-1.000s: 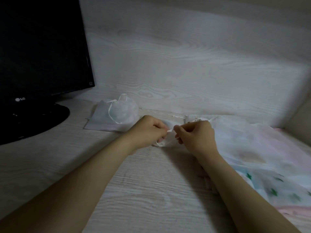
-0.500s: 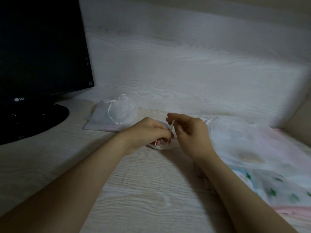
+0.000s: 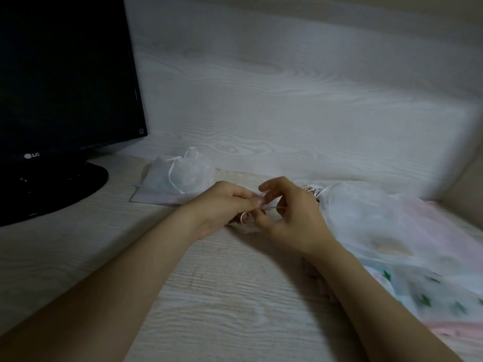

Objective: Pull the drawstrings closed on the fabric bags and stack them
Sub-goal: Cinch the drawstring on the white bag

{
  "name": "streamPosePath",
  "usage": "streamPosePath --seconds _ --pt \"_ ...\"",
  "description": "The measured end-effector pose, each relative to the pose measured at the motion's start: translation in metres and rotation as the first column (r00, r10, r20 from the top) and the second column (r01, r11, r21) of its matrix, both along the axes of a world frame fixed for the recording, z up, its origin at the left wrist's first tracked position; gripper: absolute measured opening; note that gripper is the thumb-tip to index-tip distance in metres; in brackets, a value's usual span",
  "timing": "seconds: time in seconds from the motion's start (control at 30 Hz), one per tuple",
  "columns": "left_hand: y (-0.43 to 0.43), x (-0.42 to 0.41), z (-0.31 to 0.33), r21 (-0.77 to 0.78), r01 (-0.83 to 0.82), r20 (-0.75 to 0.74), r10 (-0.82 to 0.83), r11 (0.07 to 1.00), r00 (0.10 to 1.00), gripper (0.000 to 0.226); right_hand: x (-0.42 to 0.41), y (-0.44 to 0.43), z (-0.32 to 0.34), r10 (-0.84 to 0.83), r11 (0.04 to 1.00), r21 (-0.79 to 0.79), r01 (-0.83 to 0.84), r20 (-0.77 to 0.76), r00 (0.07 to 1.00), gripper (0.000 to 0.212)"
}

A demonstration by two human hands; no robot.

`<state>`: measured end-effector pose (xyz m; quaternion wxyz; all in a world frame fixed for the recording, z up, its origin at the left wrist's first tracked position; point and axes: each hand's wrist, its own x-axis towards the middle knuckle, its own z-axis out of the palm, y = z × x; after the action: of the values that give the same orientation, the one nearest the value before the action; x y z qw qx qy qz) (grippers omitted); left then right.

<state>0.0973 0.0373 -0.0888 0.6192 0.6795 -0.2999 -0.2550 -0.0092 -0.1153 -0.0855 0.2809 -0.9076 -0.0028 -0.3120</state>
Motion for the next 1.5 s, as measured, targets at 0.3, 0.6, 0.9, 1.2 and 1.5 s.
streamPosePath --seconds 0.3,0.6,0.9,1.2,1.5 --pt "-0.002 -0.004 0.006 -0.010 -0.024 -0.009 0.024 1.000 1.000 0.026 0.007 -0.010 -0.003 0.014 0.937 -0.351 -0.004 0.025 1.000 0.015" --pt "-0.005 0.000 -0.002 -0.045 -0.375 0.603 0.324 0.926 0.729 0.033 0.013 -0.009 -0.010 -0.078 0.972 -0.220 0.076 -0.002 0.997 0.015" --pt "-0.006 -0.003 -0.002 -0.146 -0.389 0.731 0.364 0.910 0.577 0.025 0.012 -0.003 -0.004 0.053 0.944 0.330 -0.011 -0.118 0.992 0.026" --pt "-0.008 -0.009 0.000 -0.075 -0.264 0.727 0.234 0.962 0.646 0.019 0.011 -0.004 -0.002 0.025 0.803 0.596 0.023 -0.073 0.997 0.024" --pt "-0.009 -0.008 0.005 -0.087 -0.299 0.630 0.285 0.950 0.722 0.022 0.013 -0.009 -0.004 -0.054 0.799 0.596 0.074 -0.052 0.997 0.025"
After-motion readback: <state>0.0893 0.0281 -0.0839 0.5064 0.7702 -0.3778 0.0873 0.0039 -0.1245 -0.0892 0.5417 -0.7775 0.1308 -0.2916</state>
